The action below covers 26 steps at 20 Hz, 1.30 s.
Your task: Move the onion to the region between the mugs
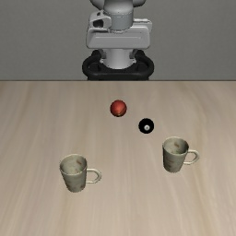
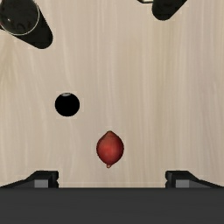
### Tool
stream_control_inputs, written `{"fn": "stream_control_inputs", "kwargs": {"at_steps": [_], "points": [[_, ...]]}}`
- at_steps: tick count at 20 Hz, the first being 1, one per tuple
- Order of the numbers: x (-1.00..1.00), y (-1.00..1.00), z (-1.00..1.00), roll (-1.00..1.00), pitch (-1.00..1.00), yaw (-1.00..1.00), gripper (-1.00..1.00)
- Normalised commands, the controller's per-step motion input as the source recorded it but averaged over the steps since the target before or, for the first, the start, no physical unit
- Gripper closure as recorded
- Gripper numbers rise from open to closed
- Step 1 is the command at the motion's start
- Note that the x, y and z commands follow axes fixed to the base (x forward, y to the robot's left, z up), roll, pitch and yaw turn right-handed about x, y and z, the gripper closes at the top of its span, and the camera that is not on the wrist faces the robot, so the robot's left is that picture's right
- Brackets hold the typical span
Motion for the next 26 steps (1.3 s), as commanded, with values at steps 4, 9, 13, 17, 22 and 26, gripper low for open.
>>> {"fn": "stream_control_inputs", "kwargs": {"at_steps": [4,9,13,17,22,26], "points": [[-0.75,0.0,-0.25,0.0,0.0,0.0,-1.0],[0.0,0.0,-1.0,0.0,0.0,0.0,-1.0],[0.0,0.0,-1.0,0.0,0.0,0.0,-1.0],[0.0,0.0,-1.0,0.0,0.0,0.0,-1.0],[0.0,0.0,-1.0,0.0,0.0,0.0,-1.0],[0.0,0.0,-0.25,0.0,0.0,0.0,1.0]]}}
